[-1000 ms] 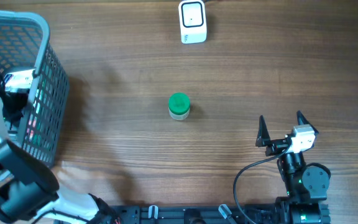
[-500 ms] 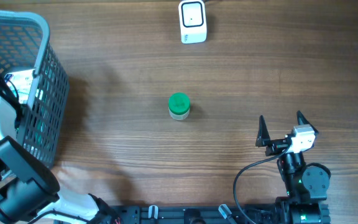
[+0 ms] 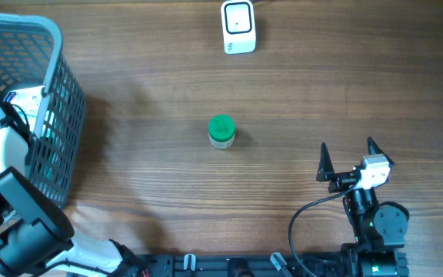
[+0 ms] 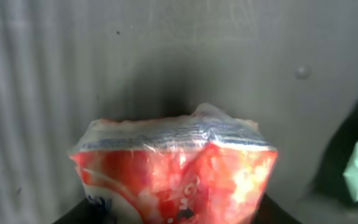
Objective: Scan the item barcode
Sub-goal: 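Grasp the red-white box and place it left of the jar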
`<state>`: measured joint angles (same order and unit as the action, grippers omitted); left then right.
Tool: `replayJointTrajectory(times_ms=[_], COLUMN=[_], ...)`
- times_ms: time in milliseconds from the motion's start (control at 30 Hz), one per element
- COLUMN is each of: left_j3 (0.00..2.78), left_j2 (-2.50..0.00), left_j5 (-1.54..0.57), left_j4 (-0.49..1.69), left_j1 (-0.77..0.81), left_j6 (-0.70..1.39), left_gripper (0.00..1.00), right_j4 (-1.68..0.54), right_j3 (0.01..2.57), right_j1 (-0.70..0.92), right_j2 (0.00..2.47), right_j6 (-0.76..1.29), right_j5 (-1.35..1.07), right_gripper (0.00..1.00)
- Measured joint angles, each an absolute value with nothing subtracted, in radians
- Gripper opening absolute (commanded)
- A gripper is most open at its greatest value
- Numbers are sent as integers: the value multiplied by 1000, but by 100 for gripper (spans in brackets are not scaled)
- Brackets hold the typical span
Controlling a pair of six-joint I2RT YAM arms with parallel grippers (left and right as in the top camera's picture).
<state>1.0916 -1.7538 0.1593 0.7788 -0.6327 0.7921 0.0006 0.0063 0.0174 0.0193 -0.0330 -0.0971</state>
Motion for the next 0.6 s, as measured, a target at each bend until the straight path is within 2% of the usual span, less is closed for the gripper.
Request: replayJointTrajectory(times_ms=[133,233,433,600], left_j3=[1091,1108,1346,1439], left_j2=[-1739,-1674,-1306,-987], left_j5=[154,149,102,-76], left_j4=[790,899,1140,1101], left_j1=[-633,-633,-625,-536], left_j6=[792,791,791,792], left_gripper=[38,40,42,47], right_j4=[1,1,1,1], right_j3=[6,6,6,6], right_j1=[17,17,17,17], right_j2=[20,20,20,19], right_j6=[-33,-33,-33,-33], right_j5=[-97,-97,-97,-97], right_gripper=[100,100,100,100])
